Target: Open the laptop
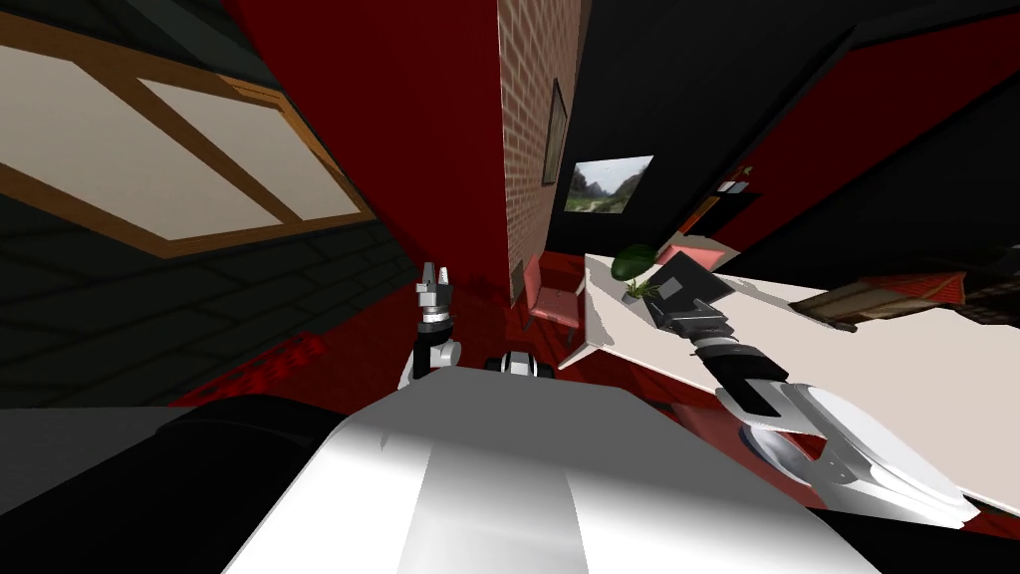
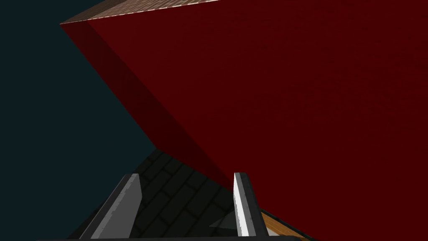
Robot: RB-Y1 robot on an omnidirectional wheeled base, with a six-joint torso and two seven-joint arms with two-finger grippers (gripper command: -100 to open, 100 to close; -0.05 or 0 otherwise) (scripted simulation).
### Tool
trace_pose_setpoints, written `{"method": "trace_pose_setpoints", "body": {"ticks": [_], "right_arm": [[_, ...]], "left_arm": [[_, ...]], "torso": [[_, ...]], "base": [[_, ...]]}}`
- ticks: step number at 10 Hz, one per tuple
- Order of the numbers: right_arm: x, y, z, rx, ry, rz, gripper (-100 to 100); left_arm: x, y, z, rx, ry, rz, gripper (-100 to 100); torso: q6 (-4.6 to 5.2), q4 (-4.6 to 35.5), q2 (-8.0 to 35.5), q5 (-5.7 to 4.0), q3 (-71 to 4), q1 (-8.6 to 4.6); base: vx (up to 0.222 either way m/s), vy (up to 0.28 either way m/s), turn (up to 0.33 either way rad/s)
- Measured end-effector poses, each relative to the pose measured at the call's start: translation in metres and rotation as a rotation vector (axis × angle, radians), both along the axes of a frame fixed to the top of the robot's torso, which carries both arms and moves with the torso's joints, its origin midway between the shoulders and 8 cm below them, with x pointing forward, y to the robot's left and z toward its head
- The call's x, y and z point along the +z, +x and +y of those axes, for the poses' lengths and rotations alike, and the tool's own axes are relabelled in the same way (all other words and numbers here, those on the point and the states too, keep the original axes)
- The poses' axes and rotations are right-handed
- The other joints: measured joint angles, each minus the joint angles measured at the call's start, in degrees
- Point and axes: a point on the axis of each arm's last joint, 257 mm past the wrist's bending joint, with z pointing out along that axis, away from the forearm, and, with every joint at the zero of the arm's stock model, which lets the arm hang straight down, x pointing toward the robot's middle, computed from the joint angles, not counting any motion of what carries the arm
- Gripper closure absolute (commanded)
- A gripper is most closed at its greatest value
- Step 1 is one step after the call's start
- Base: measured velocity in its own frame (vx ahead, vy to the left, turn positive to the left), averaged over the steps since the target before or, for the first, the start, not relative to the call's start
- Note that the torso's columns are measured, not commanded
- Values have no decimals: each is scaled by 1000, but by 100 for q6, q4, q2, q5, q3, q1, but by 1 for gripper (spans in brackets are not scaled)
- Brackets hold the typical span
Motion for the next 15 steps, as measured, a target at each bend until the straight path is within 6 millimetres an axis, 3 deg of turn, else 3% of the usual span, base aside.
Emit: {"method": "trace_pose_setpoints", "body": {"ticks": [3, 11, 12, 13, 15], "right_arm": [[3, -8, -47, -101, -173, 48, -100], [18, -28, -121, -289, -474, 144, -100], [19, -28, -122, -294, -480, 146, -100], [19, -28, -122, -293, -479, 146, 100], [19, -27, -124, -296, -443, 135, 100]], "left_arm": [[0, 0, 0, 0, 0, 0, 0], [0, 0, 0, 0, 0, 0, 0], [0, 0, 0, 0, 0, 0, 0], [0, 0, 0, 0, 0, 0, 0], [0, 0, 0, 0, 0, 0, 0]], "torso": [[0, 0, 0, 1, 0, 4], [0, 0, -4, 1, -3, -4], [1, -1, -4, 1, -3, 2], [-1, -2, -4, 2, -3, 7], [-3, 0, 4, -3, 2, -7]], "base": [[-6, -30, 84], [-7, -27, 68], [0, 0, 0], [0, 0, 0], [-47, -44, 13]]}}
